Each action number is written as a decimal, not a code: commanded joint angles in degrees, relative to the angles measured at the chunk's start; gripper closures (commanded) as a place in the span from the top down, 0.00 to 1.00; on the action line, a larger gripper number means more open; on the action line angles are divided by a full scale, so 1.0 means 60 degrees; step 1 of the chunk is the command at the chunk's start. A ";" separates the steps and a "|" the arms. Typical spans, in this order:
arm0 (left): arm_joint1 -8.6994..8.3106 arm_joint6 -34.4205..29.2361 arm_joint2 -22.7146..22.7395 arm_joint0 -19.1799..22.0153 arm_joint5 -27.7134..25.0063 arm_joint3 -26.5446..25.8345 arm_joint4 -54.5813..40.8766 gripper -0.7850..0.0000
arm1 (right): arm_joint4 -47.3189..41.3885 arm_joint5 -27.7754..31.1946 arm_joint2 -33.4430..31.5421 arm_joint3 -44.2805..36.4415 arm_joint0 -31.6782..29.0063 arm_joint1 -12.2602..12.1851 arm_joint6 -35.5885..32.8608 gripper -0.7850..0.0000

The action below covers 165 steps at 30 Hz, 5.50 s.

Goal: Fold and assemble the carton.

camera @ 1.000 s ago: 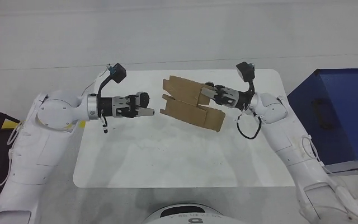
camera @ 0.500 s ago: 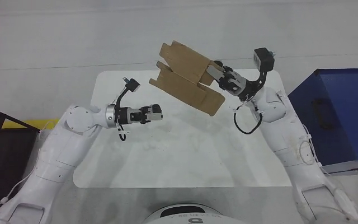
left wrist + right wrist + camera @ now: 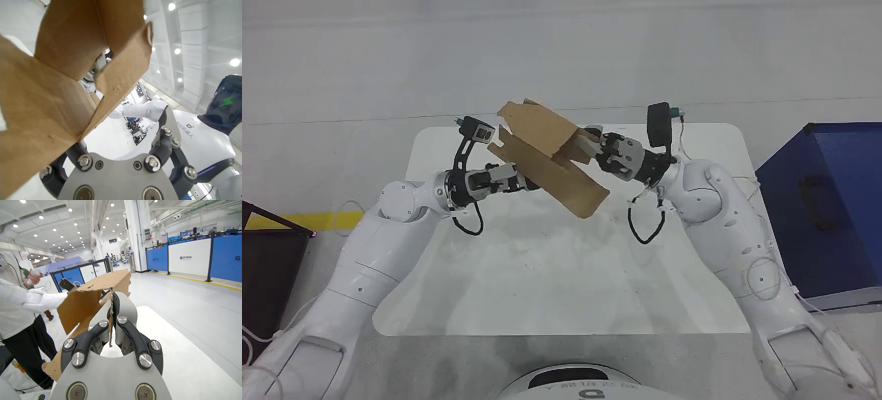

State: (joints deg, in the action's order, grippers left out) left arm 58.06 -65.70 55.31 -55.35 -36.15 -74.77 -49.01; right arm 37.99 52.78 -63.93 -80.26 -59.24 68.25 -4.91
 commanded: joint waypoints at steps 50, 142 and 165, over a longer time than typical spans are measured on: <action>0.0090 -0.0471 0.1821 -0.0717 0.0335 0.0274 0.0478 0.18 | 0.1018 0.0685 -0.0345 -0.0114 -0.0529 -0.0029 0.1059 0.00; -0.0067 0.1634 0.2861 -0.2094 0.3118 -0.2253 0.5121 1.00 | 0.8766 -0.3384 -0.0227 -0.2607 -0.1419 -0.0273 0.0730 0.00; -0.0192 0.1812 0.3688 -0.2791 0.2471 -0.2854 0.4902 1.00 | 0.2991 -0.1295 -0.0855 -0.0969 -0.1531 -0.0190 0.2315 0.00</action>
State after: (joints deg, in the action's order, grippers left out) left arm 57.04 -55.04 76.57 -71.43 -21.27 -91.69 -19.71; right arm 58.55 43.85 -69.25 -87.00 -68.63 67.05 8.84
